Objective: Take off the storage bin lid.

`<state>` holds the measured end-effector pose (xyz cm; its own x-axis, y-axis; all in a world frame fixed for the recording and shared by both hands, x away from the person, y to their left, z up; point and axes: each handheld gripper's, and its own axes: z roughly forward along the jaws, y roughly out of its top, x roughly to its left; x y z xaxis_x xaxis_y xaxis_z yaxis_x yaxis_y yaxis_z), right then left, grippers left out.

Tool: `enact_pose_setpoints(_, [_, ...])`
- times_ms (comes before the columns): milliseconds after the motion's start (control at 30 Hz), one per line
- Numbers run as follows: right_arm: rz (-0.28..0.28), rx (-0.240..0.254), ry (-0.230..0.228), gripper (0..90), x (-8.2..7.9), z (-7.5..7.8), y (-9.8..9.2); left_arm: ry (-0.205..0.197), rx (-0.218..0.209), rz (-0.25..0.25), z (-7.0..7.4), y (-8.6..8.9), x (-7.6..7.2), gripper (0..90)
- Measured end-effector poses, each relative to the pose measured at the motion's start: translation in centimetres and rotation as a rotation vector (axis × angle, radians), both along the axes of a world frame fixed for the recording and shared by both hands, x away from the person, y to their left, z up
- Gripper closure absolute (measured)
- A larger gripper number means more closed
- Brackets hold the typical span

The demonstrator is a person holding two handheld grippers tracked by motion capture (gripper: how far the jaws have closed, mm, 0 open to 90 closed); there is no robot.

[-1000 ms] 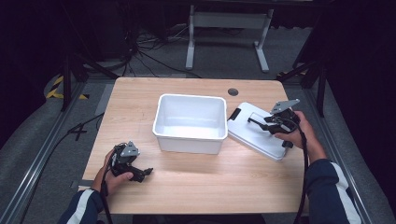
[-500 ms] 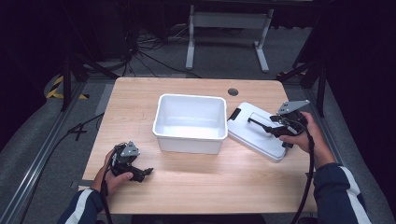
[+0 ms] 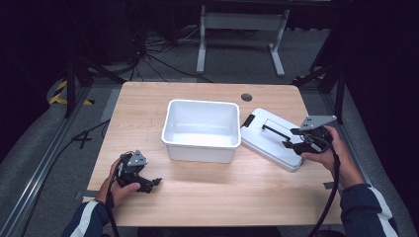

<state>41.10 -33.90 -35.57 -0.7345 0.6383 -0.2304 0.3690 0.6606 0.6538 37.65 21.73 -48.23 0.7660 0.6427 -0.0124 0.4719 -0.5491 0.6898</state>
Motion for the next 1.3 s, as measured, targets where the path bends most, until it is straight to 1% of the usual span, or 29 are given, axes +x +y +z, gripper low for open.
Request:
enact_pose_setpoints(167, [0.014,-0.011,-0.008,40.6,-1.5,-0.5,-0.2,-0.002,0.002,-0.001,0.0,0.0,0.0,0.2])
enact_pose_setpoints(267, [0.020,-0.007,-0.014,40.1,-2.3,-0.7,-0.6,0.002,0.001,-0.002,0.0,0.0,0.0,0.2])
enact_pose_setpoints(333, [0.013,0.008,-0.009,39.8,-2.9,-0.9,-0.9,0.002,0.001,-0.002,0.0,0.0,0.0,0.2])
enact_pose_setpoints(400, [0.010,0.006,-0.018,39.3,-3.3,-1.2,-1.3,0.002,0.001,-0.002,0.0,0.0,0.0,0.2])
enact_pose_setpoints(467, [0.004,0.021,-0.009,39.0,-3.7,-1.4,-1.8,0.002,0.001,-0.002,0.0,0.0,0.0,0.2])
enact_pose_setpoints(533, [-0.003,0.031,-0.013,38.5,-4.2,-1.6,-2.3,-0.003,0.002,-0.001,0.0,0.0,0.0,0.2])
enact_pose_setpoints(600, [-0.014,0.046,-0.008,38.0,-4.9,-1.9,-2.9,-0.003,0.002,-0.002,0.0,0.0,0.0,0.2])
enact_pose_setpoints(667, [-0.019,0.045,-0.011,37.9,-5.0,-2.0,-3.0,-0.002,0.002,-0.002,0.0,0.0,0.0,0.2])
enact_pose_setpoints(733, [-0.030,0.033,-0.021,36.7,-5.6,-2.5,-3.6,-0.003,0.003,-0.002,0.0,0.0,0.0,0.2])
enact_pose_setpoints(800, [-0.046,0.030,-0.016,36.4,-6.0,-2.9,-4.0,0.001,0.001,-0.001,0.0,0.0,0.0,0.2])
enact_pose_setpoints(833, [-0.037,0.034,-0.018,35.9,-6.2,-3.1,-4.1,-0.003,0.002,-0.002,0.0,0.0,0.0,0.2])
enact_pose_setpoints(900, [-0.043,0.037,-0.012,34.3,-6.5,-3.5,-4.3,-0.003,0.002,-0.002,0.0,0.0,0.0,0.2])
enact_pose_setpoints(1000, [-0.049,0.018,-0.013,33.0,-7.0,-4.2,-4.4,-0.003,0.002,-0.001,0.0,0.0,0.0,0.2])
enact_pose_setpoints(1133, [-0.038,0.030,-0.004,32.0,-7.5,-5.0,-4.5,-0.003,0.002,-0.002,0.0,0.0,0.0,0.2])
enact_pose_setpoints(1167, [-0.043,0.030,0.000,30.4,-7.6,-5.2,-4.6,-0.003,0.002,-0.001,0.0,0.0,0.0,0.2])
enact_pose_setpoints(1233, [-0.047,0.024,-0.007,29.4,-7.7,-5.7,-4.6,-0.003,0.003,-0.002,0.0,0.0,0.0,0.2])
enact_pose_setpoints(1300, [-0.052,0.033,0.002,28.7,-7.8,-6.2,-4.6,-0.003,0.002,-0.002,0.0,0.0,0.0,0.2])
